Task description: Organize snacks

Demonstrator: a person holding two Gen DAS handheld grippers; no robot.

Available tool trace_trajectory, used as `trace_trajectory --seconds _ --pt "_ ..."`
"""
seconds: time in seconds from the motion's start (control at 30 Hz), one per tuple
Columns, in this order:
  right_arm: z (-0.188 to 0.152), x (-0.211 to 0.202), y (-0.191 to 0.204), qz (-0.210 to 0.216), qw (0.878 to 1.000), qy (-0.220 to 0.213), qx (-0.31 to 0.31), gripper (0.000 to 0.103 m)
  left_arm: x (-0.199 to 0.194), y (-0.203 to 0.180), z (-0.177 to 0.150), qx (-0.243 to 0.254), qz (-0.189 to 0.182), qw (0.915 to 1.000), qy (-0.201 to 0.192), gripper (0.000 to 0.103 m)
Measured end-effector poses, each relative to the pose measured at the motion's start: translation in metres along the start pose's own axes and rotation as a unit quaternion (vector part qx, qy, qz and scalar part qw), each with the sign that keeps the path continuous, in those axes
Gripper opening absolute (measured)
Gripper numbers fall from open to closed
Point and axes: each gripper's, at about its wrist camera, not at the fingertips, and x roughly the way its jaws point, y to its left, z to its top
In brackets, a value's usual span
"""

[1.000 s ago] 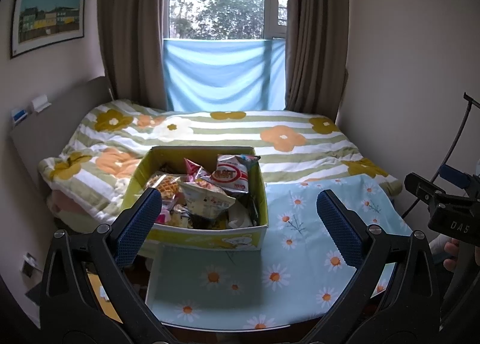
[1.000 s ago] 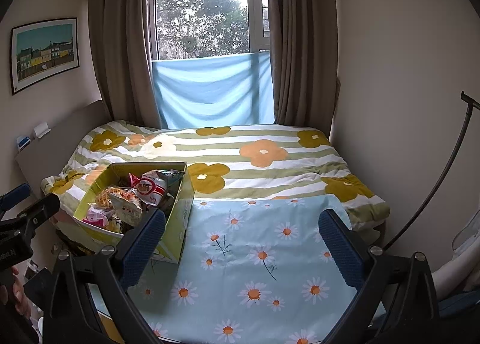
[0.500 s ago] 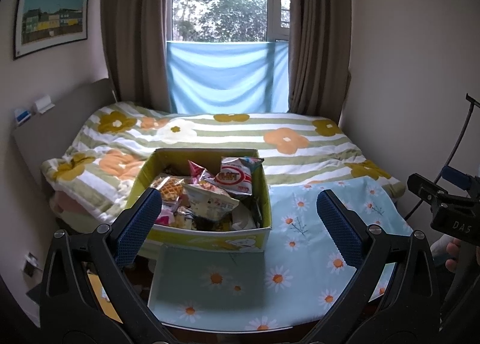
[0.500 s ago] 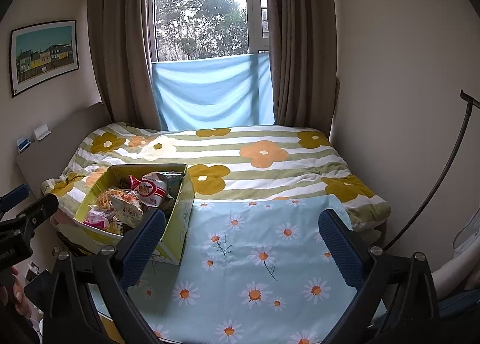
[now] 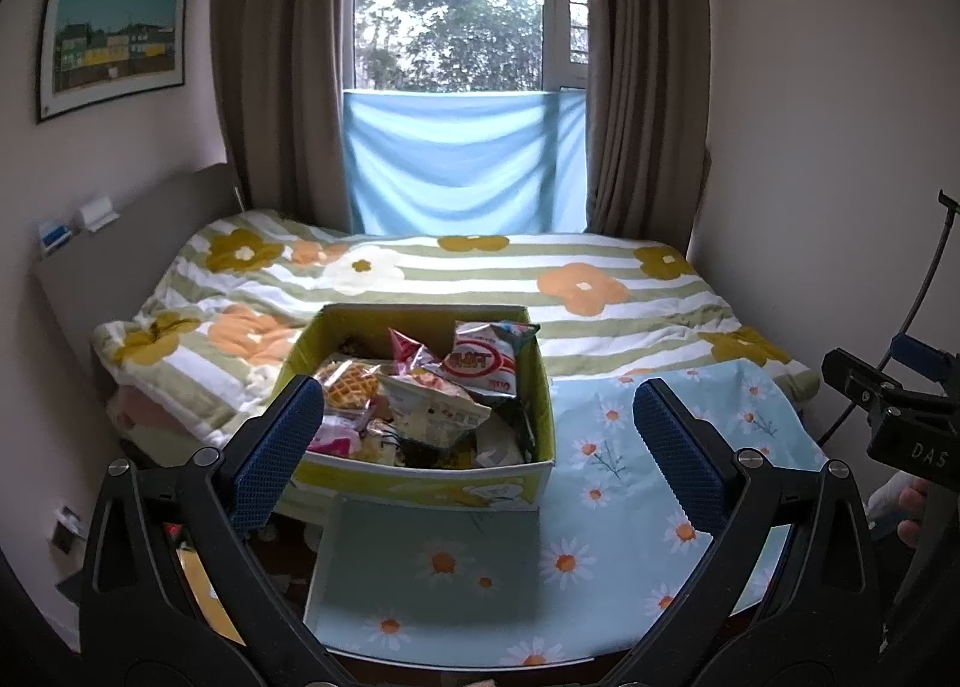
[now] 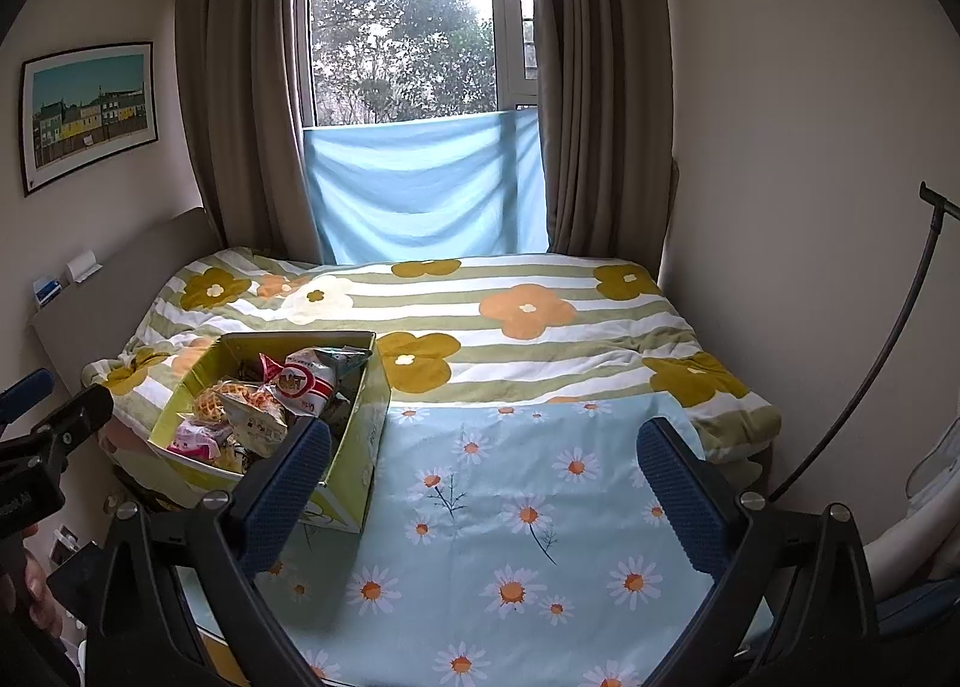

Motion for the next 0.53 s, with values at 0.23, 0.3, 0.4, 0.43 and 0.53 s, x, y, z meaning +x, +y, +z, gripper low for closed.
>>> trace_trajectory --seconds 0.23,0.3,0.4,0.43,0.53 --pt "0.0 0.001 0.002 0.002 1.0 0.004 0.0 0.102 -0.001 0.001 0.0 0.0 0.009 0.9999 -0.008 0.103" --pt "0.001 0.003 0.003 0.003 1.0 0.005 0.002 0.102 0.002 0.003 0.0 -0.002 0.007 0.9999 -0.007 0.103" --pt "0.002 0.005 0.006 0.002 1.0 0.007 0.002 0.102 0.004 0.006 -0.002 -0.003 0.008 0.9999 -0.005 0.103" --pt "0.002 0.006 0.007 0.002 1.0 0.009 0.002 0.102 0.005 0.007 -0.003 -0.003 0.008 0.9999 -0.006 0.103" --pt "0.003 0.013 0.011 0.001 1.0 0.018 0.003 0.102 0.01 0.012 -0.003 -0.002 0.015 0.9999 -0.002 0.103"
